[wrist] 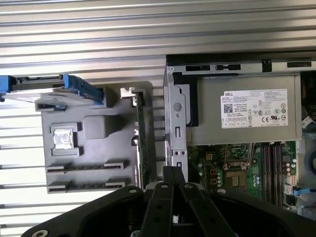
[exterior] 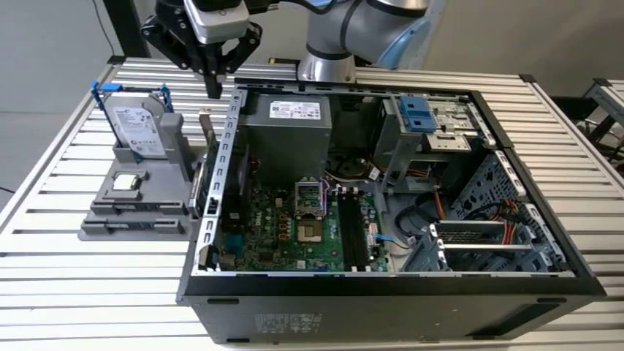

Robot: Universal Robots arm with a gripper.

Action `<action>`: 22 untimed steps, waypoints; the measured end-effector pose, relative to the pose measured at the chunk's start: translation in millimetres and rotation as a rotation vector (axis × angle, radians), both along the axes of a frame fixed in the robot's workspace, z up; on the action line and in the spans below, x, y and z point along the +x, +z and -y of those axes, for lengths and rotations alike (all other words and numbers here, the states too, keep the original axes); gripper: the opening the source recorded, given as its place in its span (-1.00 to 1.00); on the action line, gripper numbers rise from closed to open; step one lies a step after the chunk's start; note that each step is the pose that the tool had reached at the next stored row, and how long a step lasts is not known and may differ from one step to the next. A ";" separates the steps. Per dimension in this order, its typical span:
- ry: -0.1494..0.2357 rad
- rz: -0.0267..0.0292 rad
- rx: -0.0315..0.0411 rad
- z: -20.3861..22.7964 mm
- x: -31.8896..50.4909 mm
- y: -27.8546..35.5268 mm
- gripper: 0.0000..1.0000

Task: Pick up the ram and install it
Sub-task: 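Reach for the ram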

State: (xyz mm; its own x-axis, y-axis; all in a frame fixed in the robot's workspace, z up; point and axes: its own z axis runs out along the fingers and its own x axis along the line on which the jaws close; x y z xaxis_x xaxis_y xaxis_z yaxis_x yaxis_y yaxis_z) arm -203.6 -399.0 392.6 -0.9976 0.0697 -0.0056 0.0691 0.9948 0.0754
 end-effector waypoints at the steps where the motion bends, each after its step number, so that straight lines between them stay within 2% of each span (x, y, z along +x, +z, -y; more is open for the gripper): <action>1: 0.000 0.0000 -0.0001 0.0 -2.5 0.0 -1.00; 5: 0.000 -0.0001 -0.0001 0.0 -13.9 0.0 -1.00; 13: 0.000 0.0000 -0.0001 0.2 -43.8 0.0 -1.00; 22: 0.000 -0.0001 -0.0001 0.3 -72.4 0.0 -1.00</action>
